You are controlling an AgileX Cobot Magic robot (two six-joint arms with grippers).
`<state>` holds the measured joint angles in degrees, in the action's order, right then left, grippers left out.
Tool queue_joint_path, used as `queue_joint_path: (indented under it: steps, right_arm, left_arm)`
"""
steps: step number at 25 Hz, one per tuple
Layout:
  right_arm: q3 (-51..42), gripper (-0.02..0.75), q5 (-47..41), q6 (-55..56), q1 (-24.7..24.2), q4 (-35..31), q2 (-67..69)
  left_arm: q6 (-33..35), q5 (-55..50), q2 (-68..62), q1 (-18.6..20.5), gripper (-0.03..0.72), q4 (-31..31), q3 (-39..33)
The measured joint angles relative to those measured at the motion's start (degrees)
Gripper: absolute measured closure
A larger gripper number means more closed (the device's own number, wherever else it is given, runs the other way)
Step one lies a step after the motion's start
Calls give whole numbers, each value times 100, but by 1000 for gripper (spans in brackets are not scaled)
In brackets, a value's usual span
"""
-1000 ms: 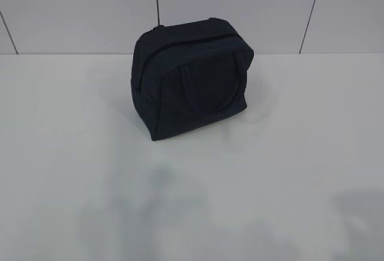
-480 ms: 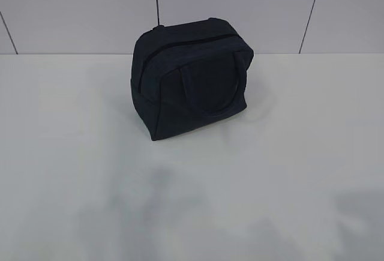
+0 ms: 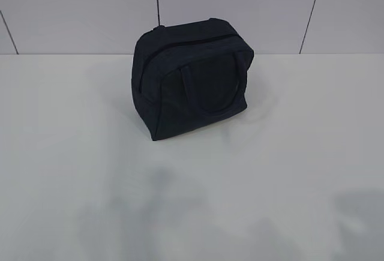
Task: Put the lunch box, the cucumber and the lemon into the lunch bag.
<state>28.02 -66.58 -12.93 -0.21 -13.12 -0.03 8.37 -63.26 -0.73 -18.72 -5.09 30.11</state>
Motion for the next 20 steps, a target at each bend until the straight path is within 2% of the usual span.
queue_joint_path:
  steps: [9,13,16,20]
  right_arm:
    - [12,196,-5,13,11,-20,-101]
    - [12,196,-5,13,301,-34,-101]
    - [12,196,-5,13,616,-34,-101]
    - [12,196,6,13,689,-34,-101]
  left_arm:
    - [4,0,0,890,245,-23,0]
    - [4,0,0,1158,260,-23,0]
    - [4,0,0,1278,266,-23,0]
    - [4,0,0,1287,281,-23,0]
